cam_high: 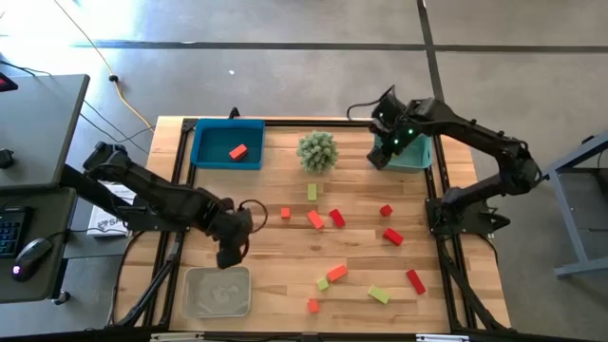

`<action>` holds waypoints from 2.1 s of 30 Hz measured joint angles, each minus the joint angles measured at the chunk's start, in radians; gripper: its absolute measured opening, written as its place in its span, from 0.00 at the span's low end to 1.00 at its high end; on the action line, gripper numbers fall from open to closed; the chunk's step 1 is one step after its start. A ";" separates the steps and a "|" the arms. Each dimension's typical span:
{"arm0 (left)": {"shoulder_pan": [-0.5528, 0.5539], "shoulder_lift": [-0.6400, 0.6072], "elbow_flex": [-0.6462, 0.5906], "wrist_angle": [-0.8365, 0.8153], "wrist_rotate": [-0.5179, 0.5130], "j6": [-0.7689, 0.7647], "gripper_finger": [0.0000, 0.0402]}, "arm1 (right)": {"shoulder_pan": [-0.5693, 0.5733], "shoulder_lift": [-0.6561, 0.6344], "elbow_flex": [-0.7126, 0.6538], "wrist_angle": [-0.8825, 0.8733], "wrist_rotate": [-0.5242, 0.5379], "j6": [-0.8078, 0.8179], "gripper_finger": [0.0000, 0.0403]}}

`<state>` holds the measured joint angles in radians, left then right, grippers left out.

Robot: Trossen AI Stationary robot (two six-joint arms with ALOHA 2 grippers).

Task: Sort & place blocks by color
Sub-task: Put the red block into the white bin, then put the orange block into the blue bin

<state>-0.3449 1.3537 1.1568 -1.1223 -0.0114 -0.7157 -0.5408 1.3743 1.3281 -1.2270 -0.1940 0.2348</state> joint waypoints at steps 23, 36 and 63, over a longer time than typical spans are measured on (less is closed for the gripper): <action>-0.415 0.008 -0.034 0.047 -0.003 -0.241 0.25 | 0.453 0.000 -0.002 0.070 0.219 0.523 0.48; -0.488 0.083 -0.098 0.156 -0.036 -0.228 0.25 | 0.591 0.004 -0.002 0.234 0.307 0.645 0.48; -0.464 0.260 -0.098 0.182 -0.021 -0.228 0.43 | 0.663 0.267 -0.002 0.579 0.383 0.525 0.63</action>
<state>-0.8085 1.6138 1.0592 -0.9401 -0.0326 -0.9436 0.1221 1.6413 1.3266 -0.6484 0.1888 0.7594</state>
